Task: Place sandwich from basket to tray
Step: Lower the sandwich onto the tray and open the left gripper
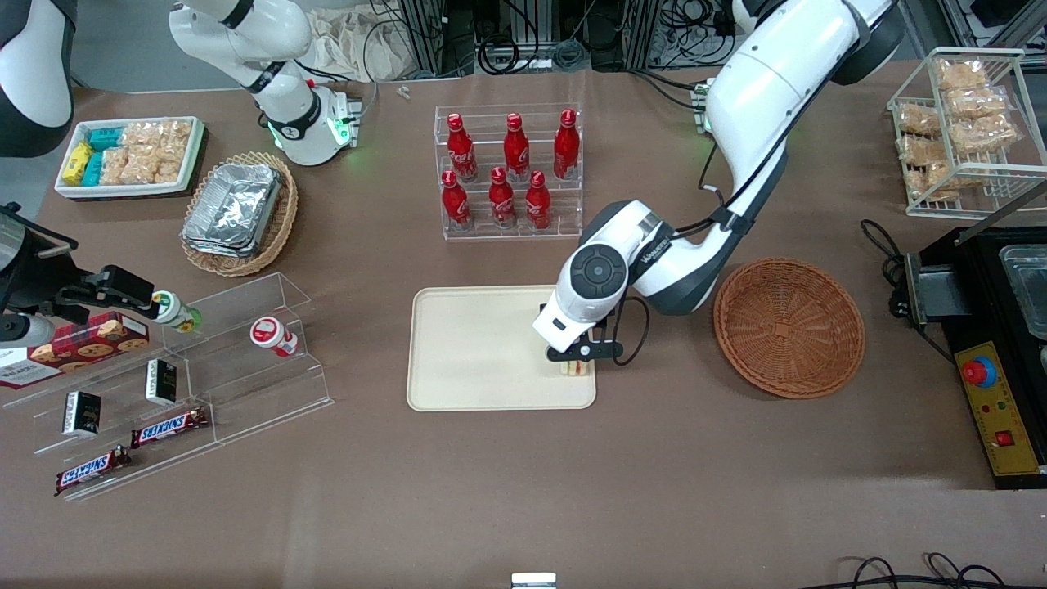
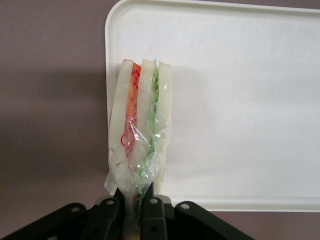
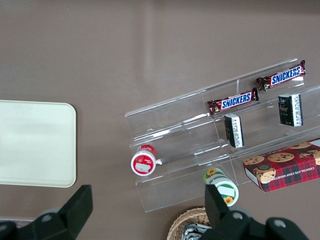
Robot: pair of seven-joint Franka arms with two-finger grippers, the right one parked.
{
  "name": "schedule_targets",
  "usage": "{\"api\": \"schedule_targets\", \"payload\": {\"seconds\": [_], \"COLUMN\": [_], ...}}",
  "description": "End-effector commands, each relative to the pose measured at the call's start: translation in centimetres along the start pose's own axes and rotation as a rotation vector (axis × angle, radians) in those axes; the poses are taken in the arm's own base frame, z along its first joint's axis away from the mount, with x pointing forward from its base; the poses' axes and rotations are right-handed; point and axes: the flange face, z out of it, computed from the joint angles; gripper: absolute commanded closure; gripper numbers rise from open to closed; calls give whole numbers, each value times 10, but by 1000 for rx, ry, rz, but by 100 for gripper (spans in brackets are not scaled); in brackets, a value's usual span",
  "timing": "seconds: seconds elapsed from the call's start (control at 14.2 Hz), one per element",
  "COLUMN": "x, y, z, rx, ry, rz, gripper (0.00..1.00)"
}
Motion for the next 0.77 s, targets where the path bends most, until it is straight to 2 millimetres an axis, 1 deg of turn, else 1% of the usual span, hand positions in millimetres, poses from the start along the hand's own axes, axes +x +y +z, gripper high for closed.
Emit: {"api": "schedule_targets", "payload": {"seconds": [0.0,0.07,0.14,0.21,0.28,0.42,0.49,0.56,0.63,0.7], "x": [10,10,10,10,10,8,9,6,3,5], "y": [5,4,4,4,5,4,1,-3,-7,-23], "z": [12,16,17,17,16,6,-5,-22,-44,-71], "rx": [0,7,6,3,1,11,14,28,46,61], "ry": [18,17,16,11,11,18,24,25,37,48], "rz": [19,21,18,2,2,-61,-116,-136,-133,-143], "gripper": [100,100,95,64,1,0,0,0,0,0]}}
